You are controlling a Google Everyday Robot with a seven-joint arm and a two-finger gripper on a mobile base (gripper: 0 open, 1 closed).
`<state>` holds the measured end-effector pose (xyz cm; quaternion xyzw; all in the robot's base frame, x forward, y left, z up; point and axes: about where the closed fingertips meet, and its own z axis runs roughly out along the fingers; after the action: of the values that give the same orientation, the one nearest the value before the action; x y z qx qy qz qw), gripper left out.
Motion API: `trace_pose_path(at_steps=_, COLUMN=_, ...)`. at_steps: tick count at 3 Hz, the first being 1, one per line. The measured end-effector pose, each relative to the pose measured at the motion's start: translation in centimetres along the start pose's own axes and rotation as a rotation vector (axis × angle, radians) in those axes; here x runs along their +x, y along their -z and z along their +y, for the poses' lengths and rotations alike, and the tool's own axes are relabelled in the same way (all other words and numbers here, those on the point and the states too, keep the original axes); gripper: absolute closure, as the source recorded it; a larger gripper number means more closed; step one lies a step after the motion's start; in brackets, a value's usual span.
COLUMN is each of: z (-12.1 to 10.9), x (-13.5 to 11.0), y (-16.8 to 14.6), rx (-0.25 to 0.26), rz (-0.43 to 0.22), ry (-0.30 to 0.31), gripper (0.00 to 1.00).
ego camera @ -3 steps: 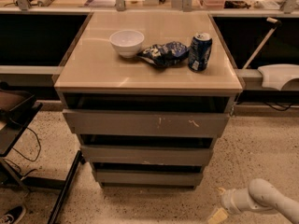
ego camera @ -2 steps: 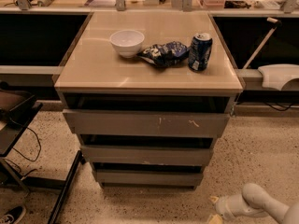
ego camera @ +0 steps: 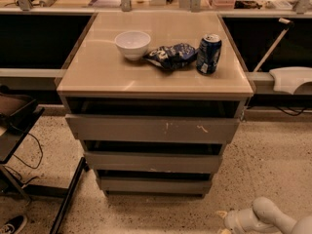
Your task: Open bottom drawer
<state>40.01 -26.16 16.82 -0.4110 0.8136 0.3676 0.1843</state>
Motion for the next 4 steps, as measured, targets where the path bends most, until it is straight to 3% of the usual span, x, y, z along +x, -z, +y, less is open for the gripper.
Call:
trace_pose_path(at_steps=1, z=-0.9, x=-0.2, y=-1.8, rx=0.034, rz=-0.129, ry=0.036, gripper=0.0)
trace_pose_path(at_steps=2, z=-1.0, x=-4.1, y=-3.3, rx=0.093, rz=-0.327, ry=0.166, gripper=0.0)
trace_pose_path(at_steps=3, z=-0.9, x=-6.1, y=-3.7, rx=0.105, rz=-0.362, ry=0.258, gripper=0.0)
trace_pose_path(at_steps=4, z=-0.9, x=-6.0, y=-3.8, rx=0.105, rz=-0.36, ry=0.257, gripper=0.0)
